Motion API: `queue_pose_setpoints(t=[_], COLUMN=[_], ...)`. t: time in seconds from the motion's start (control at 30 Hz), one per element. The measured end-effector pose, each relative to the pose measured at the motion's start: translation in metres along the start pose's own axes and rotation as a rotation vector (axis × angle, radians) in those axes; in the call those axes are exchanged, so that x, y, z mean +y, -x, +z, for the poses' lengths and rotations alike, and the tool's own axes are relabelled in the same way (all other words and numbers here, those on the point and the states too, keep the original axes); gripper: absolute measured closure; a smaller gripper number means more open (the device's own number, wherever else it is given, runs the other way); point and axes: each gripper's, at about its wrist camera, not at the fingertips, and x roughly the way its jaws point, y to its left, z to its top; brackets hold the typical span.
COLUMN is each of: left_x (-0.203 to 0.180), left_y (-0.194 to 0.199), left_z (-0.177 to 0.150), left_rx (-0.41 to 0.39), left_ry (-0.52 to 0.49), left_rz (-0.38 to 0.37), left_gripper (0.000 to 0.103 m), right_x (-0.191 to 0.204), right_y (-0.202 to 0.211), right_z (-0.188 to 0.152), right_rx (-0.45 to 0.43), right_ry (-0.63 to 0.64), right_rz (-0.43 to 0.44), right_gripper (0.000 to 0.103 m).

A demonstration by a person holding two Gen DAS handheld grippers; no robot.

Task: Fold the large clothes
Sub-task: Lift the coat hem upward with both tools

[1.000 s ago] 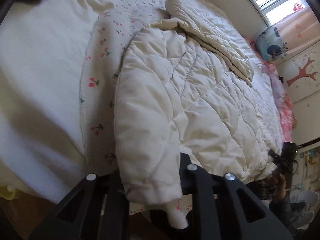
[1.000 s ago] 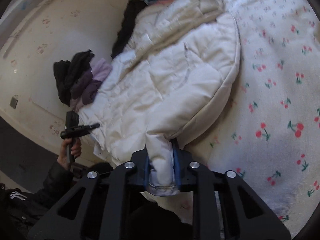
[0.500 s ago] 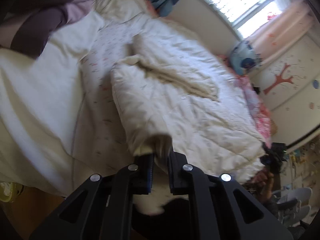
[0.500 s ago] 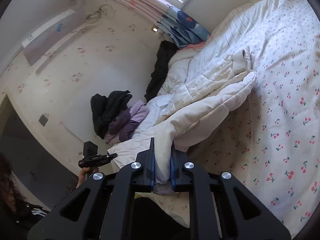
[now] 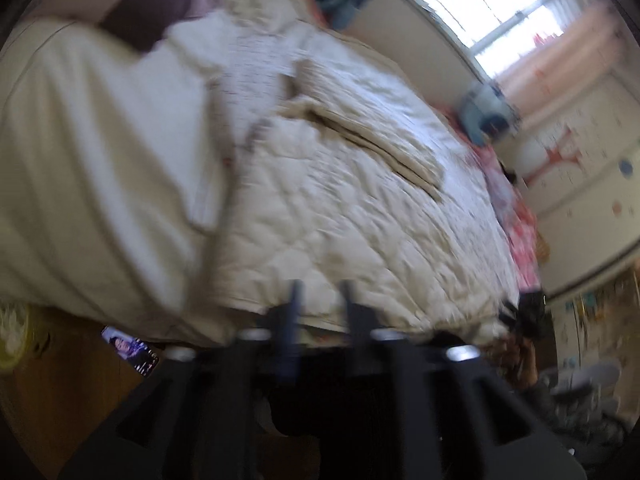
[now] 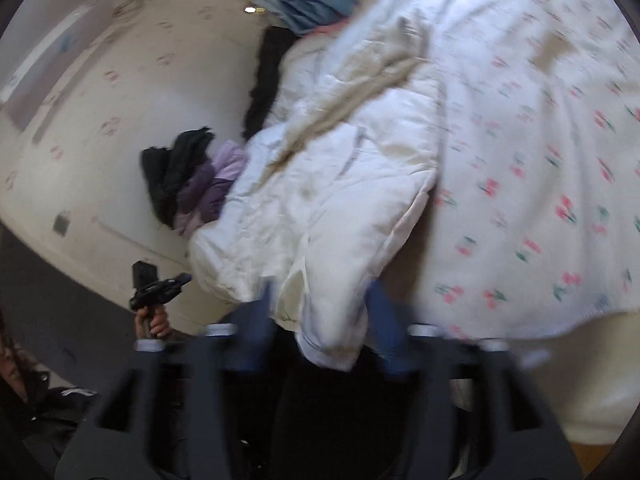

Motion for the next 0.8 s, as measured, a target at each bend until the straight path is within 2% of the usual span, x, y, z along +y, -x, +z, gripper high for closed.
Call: queue_pose_setpoints(t=[0.03, 0.1, 0.2, 0.27, 0.33, 0.4, 0.47, 0.5, 0.53, 0.57, 0.6, 0.67, 0.8], left_x=[0.009, 0.023, 0.043, 0.049, 0.053, 0.049, 0.039, 0.031, 0.028, 0.027, 0.025, 0.017, -0.012], left_y=[0.001, -0.005, -0.034, -0.057, -0.074, -0.087, -0.093, -0.096, -0.098, -0.099, -0.1, -0.091, -0.065], left_z=[0.002, 0.005, 0.01, 0.011, 0.01, 0.008, 0.005, 0.003, 0.002, 0.003, 0.004, 0.007, 0.014], left_rx=[-0.029, -0.034, 0.011, 0.051, 0.087, 0.111, 0.13, 0.139, 0.149, 0.162, 0.17, 0.131, 0.052], left_ry=[0.027, 0.055, 0.094, 0.09, 0.105, 0.105, 0.076, 0.052, 0.048, 0.058, 0.057, 0.041, 0.012], left_rz=[0.024, 0.048, 0.052, 0.081, 0.061, 0.028, 0.026, 0.046, 0.059, 0.059, 0.057, 0.065, 0.026], left_gripper=[0.036, 0.036, 0.033, 0.033, 0.033, 0.033, 0.033, 0.033, 0.043, 0.056, 0.079, 0.085, 0.089], right_x=[-0.004, -0.011, -0.018, -0.02, -0.02, -0.015, -0.007, -0.005, -0.001, 0.003, 0.006, 0.013, 0.035], right_y=[-0.001, -0.004, -0.014, -0.023, -0.033, -0.041, -0.05, -0.054, -0.059, -0.063, -0.065, -0.064, -0.05], right_z=[-0.001, -0.003, -0.003, -0.005, -0.007, -0.007, -0.006, -0.006, -0.006, -0.005, -0.004, -0.002, 0.006], right_rx=[0.004, 0.013, 0.047, 0.073, 0.093, 0.102, 0.127, 0.136, 0.14, 0.139, 0.129, 0.087, -0.015], right_ry=[-0.005, -0.02, -0.037, -0.035, -0.034, -0.026, -0.005, -0.002, 0.016, 0.033, 0.042, 0.06, 0.086], right_rz=[0.002, 0.011, -0.024, -0.041, -0.042, -0.008, 0.03, 0.043, 0.045, 0.027, 0.013, 0.019, 0.059], right_gripper=[0.034, 0.03, 0.027, 0.026, 0.026, 0.026, 0.027, 0.031, 0.048, 0.07, 0.082, 0.091, 0.093])
